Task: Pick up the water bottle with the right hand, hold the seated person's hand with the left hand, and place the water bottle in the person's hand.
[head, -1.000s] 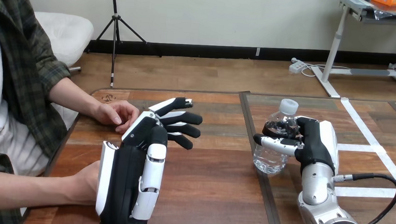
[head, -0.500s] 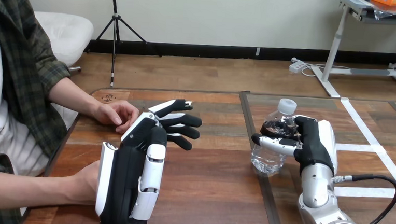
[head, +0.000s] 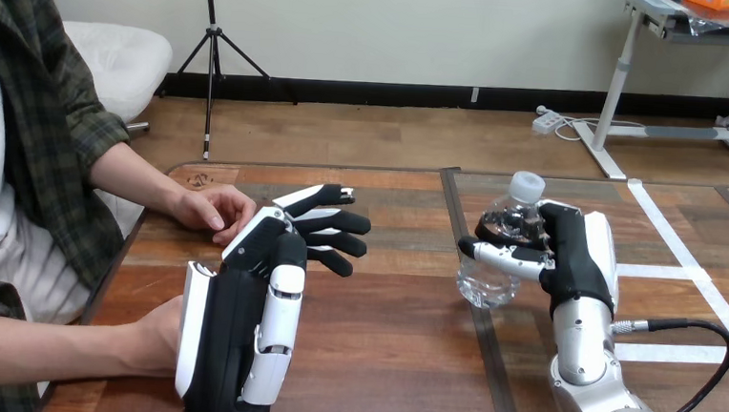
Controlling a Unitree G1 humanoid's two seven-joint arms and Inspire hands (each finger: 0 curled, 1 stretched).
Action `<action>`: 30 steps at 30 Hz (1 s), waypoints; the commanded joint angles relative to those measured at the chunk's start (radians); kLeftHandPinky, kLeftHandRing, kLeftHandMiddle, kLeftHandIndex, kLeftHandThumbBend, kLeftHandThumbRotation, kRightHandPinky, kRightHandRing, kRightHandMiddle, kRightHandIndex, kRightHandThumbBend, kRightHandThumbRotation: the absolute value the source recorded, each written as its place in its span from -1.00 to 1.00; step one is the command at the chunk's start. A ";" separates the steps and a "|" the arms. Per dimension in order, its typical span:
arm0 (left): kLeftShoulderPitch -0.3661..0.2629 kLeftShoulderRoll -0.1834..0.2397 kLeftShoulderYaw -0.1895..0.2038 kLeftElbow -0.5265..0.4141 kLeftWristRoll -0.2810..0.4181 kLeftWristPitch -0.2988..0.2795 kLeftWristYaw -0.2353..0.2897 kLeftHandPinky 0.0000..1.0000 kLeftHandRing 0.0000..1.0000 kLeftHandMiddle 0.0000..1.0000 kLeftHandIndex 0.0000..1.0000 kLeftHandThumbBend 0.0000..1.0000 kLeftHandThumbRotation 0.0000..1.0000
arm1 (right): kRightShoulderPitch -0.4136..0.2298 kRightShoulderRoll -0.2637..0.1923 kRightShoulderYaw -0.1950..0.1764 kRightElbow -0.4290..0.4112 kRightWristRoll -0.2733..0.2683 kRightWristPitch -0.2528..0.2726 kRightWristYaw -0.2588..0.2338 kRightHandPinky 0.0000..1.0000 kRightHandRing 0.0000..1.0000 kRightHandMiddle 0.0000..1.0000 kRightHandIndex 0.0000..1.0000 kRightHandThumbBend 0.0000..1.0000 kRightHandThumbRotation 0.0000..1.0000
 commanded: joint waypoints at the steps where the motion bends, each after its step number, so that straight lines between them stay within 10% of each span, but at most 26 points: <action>1: 0.052 -0.023 -0.005 0.008 -0.002 -0.022 0.000 -0.10 0.12 0.24 0.38 -0.70 0.90 | -0.049 -0.029 0.000 -0.047 0.002 -0.075 -0.014 -0.18 -0.12 -0.02 0.01 0.56 -1.00; 30: -0.001 0.016 0.034 -0.006 -0.010 0.002 -0.021 -0.14 0.11 0.25 0.40 -0.77 0.87 | 0.043 -0.038 0.004 -0.158 0.012 -0.292 0.030 -0.22 -0.14 -0.04 -0.03 0.51 -1.00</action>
